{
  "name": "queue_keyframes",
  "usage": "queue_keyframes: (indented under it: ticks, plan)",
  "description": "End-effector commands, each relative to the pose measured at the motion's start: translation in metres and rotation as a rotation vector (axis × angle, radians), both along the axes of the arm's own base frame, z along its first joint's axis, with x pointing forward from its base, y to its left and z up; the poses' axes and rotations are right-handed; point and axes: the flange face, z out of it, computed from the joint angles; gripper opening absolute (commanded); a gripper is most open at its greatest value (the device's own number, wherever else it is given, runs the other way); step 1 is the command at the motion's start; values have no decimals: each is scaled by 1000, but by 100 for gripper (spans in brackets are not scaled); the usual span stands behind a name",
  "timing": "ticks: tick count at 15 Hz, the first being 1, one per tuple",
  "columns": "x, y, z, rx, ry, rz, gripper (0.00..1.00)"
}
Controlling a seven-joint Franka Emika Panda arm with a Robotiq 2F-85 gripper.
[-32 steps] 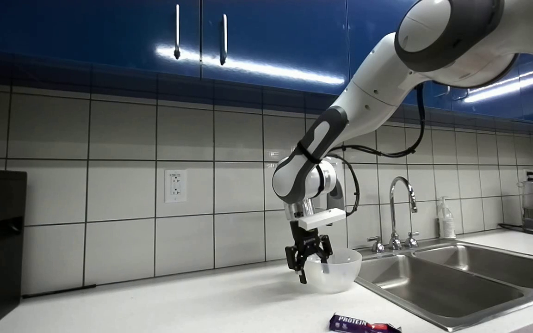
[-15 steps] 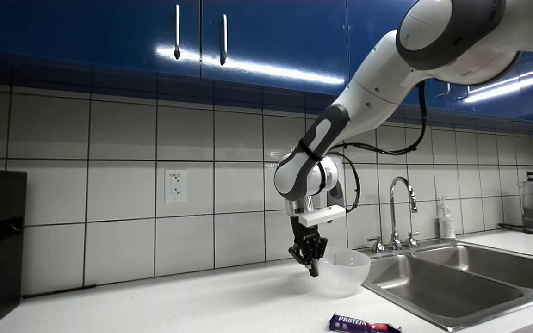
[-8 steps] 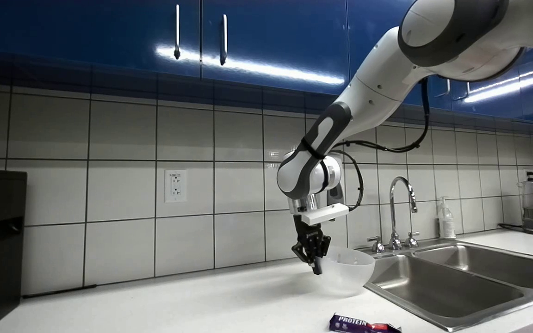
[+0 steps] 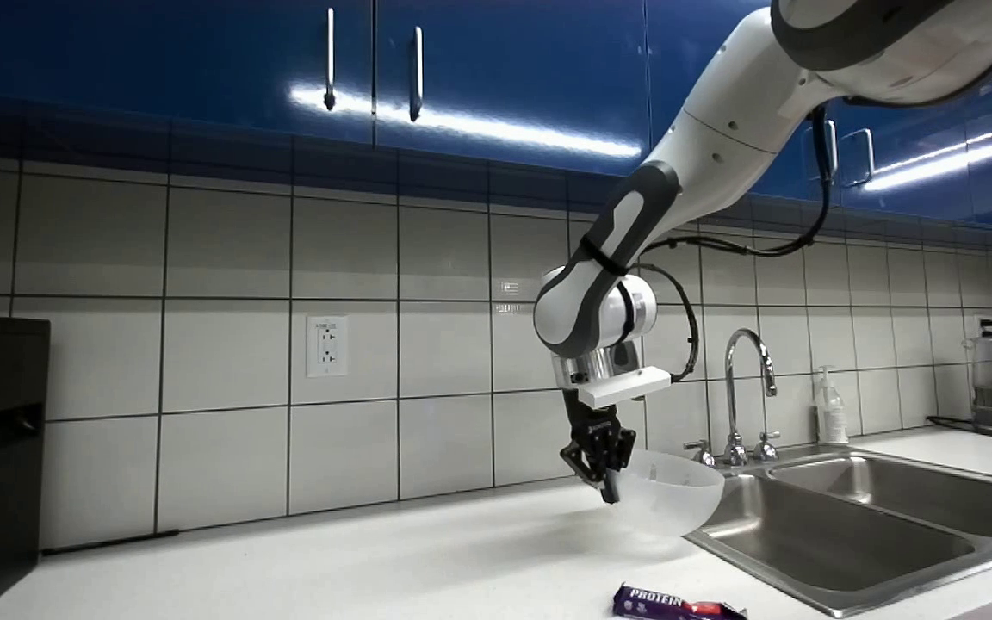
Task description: Put the bowl inside the sink
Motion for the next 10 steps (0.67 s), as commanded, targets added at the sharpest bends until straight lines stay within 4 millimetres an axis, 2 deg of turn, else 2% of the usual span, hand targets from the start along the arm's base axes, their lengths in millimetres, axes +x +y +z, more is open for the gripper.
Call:
queue_keyframes:
  ticks: [1, 6, 10]
  plan:
    - [-25, -18, 18, -24, -28, -46, 2]
    - [-36, -57, 19, -21, -15, -88, 2]
    - [-39, -96, 19, -25, -19, -119, 2]
